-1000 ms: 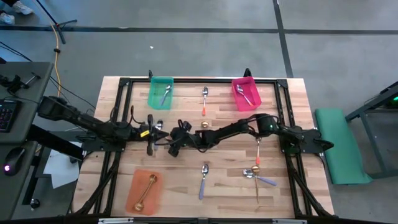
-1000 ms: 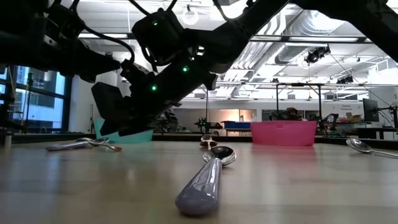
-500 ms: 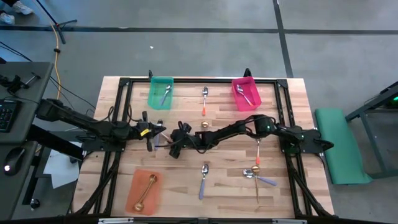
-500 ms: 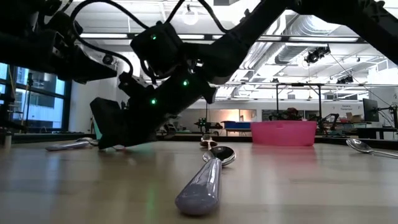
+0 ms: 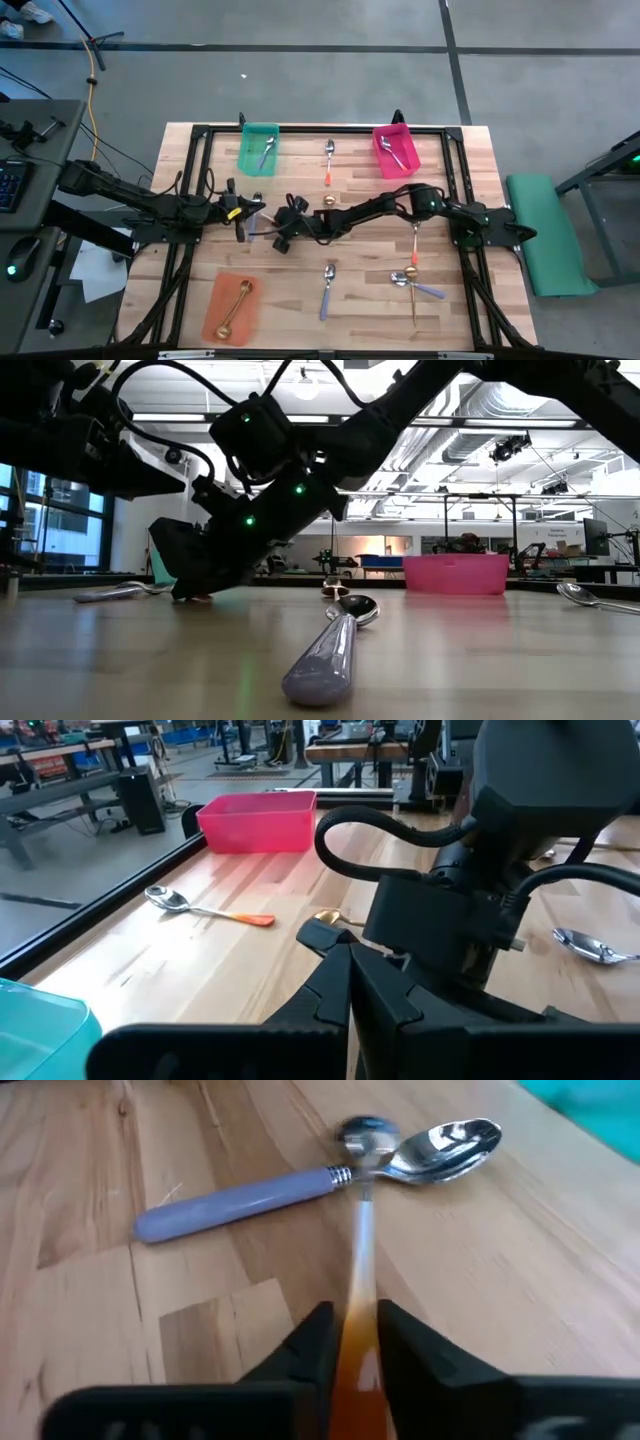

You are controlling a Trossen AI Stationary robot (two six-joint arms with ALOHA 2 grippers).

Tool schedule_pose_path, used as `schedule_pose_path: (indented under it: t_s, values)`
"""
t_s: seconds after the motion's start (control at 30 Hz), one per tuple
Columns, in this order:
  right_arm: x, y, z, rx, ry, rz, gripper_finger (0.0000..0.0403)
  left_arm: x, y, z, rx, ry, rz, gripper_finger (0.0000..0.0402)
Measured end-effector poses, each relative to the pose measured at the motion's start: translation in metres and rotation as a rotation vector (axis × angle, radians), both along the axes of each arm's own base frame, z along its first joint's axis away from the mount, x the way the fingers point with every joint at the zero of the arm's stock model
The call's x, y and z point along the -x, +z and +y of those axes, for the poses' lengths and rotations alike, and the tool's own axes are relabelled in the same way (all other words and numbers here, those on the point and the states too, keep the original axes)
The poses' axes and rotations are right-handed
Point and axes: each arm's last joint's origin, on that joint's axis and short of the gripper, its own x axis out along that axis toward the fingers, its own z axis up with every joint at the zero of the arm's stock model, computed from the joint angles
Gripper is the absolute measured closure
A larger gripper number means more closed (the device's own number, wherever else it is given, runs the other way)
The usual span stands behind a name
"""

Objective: Sort silverware by color (type)
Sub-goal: Put the orange spoon into the pink bin

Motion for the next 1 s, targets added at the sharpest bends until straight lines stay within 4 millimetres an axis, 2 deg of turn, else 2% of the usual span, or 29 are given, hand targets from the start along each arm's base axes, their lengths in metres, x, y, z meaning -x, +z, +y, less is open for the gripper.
schedule_pose_path:
  t_s: [0.13, 0.33, 0.5, 0.83, 1.0]
  values:
    - [0.001, 0.003, 0.000, 0.003, 0.012, 0.015, 0.0383, 0.000, 0.000, 0.000, 0.006, 0.001, -0.001, 0.0401]
    - [0.002, 0.005, 0.000, 0.002, 0.014, 0.017, 0.0371, 0.000, 0.000, 0.000, 0.009, 0.001, -0.001, 0.0401]
    - [0.004, 0.014, 0.000, 0.017, 0.024, 0.027, 0.0377, 0.000, 0.000, 0.000, 0.009, -0.001, 0.000, 0.0401]
    - [0.011, 0.061, 0.005, 0.113, -0.011, 0.013, 0.0377, 0.001, 0.000, -0.004, -0.006, -0.006, 0.000, 0.0401]
    - [0.029, 0.077, 0.010, 0.186, -0.082, 0.148, 0.0377, 0.002, 0.002, -0.005, -0.012, -0.012, -0.015, 0.0401]
